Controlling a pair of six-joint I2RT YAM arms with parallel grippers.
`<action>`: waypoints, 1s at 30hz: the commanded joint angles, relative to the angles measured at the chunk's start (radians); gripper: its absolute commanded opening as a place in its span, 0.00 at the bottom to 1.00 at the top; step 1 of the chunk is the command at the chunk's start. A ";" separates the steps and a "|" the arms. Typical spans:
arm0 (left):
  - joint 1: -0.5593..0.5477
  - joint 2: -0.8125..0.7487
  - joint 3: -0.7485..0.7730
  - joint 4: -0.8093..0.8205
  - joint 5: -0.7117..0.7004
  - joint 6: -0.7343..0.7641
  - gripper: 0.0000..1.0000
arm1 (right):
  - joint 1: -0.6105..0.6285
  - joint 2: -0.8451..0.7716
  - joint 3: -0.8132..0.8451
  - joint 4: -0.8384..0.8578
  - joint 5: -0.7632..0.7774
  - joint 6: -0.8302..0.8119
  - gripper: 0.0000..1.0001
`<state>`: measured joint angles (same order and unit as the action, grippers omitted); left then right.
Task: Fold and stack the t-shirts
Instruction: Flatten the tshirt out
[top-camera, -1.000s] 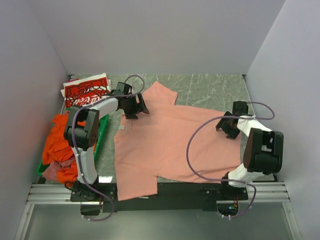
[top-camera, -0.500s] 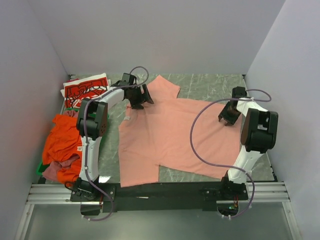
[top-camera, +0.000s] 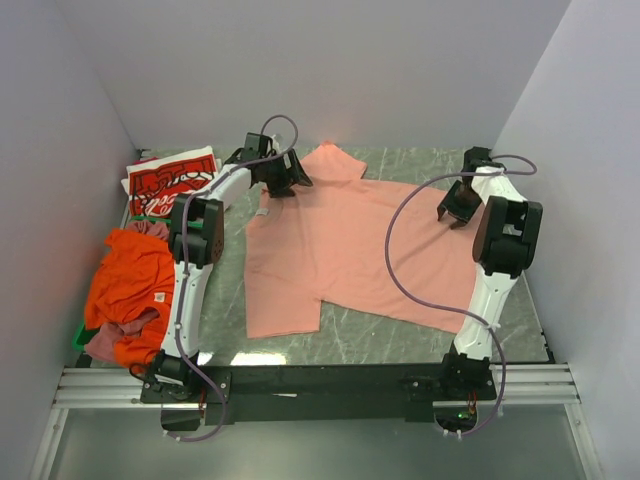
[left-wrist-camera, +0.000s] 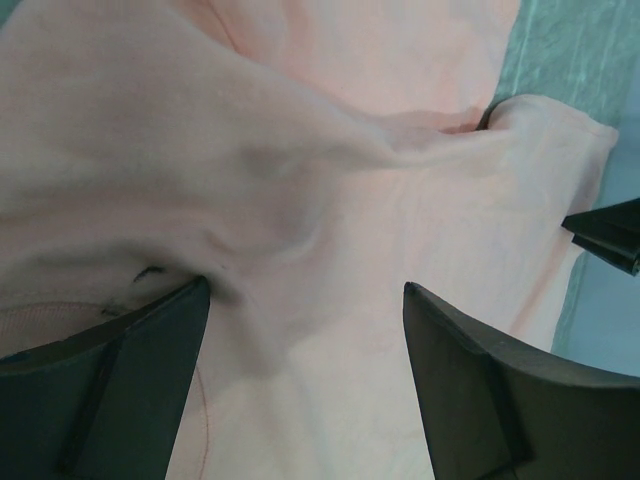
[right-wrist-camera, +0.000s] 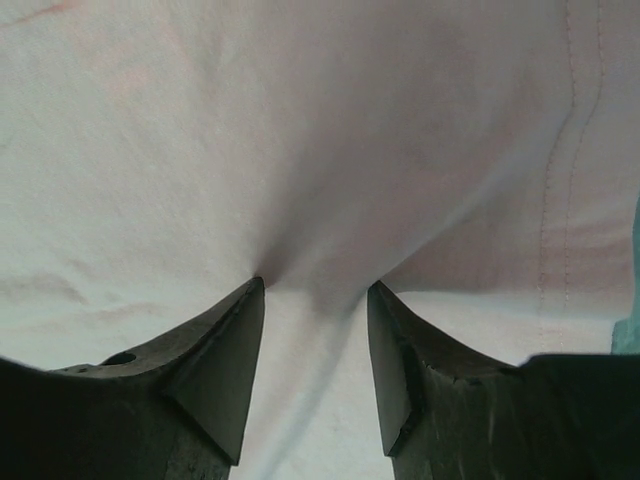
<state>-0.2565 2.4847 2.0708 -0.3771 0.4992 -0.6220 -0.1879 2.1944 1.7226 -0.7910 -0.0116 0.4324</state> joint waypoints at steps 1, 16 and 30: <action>0.003 0.054 0.002 0.044 0.009 0.022 0.85 | 0.001 0.045 0.120 -0.074 0.007 -0.018 0.53; -0.009 -0.286 -0.110 0.119 0.033 0.070 0.87 | 0.011 -0.293 -0.030 0.012 -0.129 -0.064 0.65; -0.029 -0.583 -0.670 0.110 -0.065 0.053 0.86 | 0.059 -0.533 -0.532 0.174 -0.234 -0.006 0.64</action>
<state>-0.2832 1.9175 1.4490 -0.2314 0.4847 -0.5644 -0.1364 1.7142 1.2236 -0.6811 -0.2115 0.4061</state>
